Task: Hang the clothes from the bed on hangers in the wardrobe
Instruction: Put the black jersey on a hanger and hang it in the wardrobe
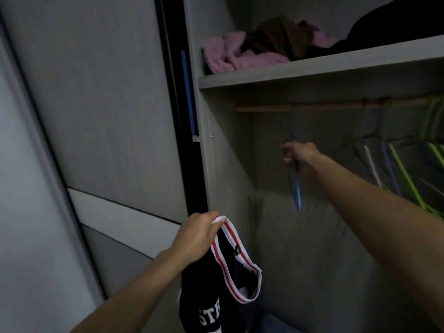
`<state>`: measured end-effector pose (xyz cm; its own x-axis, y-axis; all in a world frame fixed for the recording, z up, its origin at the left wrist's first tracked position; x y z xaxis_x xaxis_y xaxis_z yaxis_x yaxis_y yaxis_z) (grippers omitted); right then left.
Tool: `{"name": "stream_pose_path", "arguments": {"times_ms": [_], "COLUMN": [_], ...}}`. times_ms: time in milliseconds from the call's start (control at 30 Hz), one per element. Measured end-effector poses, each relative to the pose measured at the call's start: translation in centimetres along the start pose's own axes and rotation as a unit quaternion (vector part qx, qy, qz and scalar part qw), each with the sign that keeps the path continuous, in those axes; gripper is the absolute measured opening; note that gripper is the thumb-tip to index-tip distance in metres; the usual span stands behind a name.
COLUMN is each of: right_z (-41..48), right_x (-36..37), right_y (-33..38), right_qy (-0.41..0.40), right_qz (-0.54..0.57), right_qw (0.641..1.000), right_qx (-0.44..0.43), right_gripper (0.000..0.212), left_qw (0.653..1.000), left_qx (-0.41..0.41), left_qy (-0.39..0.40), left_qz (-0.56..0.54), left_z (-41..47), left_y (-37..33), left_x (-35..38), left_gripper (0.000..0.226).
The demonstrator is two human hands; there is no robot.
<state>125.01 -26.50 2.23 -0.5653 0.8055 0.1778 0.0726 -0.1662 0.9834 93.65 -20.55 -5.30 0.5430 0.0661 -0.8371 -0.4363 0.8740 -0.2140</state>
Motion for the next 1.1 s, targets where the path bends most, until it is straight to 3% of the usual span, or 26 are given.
{"name": "stream_pose_path", "arguments": {"times_ms": [167, 367, 500, 633, 767, 1100], "right_z": [3.9, 3.6, -0.7, -8.2, -16.1, -26.4], "right_x": [1.9, 1.6, 1.7, -0.4, -2.0, -5.1], "right_y": [4.2, 6.9, 4.9, 1.3, -1.8, -4.5], "right_qy": [-0.049, -0.109, -0.092, -0.142, -0.206, -0.115], "right_qz": [0.018, -0.059, -0.134, -0.202, -0.348, -0.291], "right_qw": [0.998, 0.983, 0.967, 0.938, 0.888, 0.907], "right_qx": [-0.046, -0.138, -0.196, -0.244, -0.217, -0.283], "right_gripper": [0.028, 0.016, 0.022, 0.044, 0.051, 0.06], "left_qw": [0.999, 1.0, 0.999, 0.993, 0.987, 0.975], "left_qx": [-0.016, 0.0, 0.033, 0.049, 0.06, 0.058], "left_qy": [-0.017, -0.009, 0.011, 0.04, 0.055, 0.048], "left_qz": [0.032, -0.002, -0.035, -0.099, -0.142, -0.208], "left_z": [0.9, 1.3, 1.8, 2.5, 3.2, 3.2], "left_y": [3.4, 6.5, 7.9, 9.2, 10.0, 10.3], "left_x": [-1.0, -1.0, -1.1, -0.7, 0.9, 1.8], "left_gripper": [0.032, 0.036, 0.038, 0.049, 0.046, 0.044]}}
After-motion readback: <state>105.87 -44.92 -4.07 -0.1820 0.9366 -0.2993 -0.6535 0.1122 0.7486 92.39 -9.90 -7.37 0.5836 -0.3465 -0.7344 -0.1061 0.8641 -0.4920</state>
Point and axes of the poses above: each hand's wrist, its own z-axis towards the middle knuckle, its own x-axis out of the palm, y = z × x, the point moved 9 cm from there along z, towards the middle knuckle, and after that the axes turned 9 degrees about z, right-handed, at the moved point
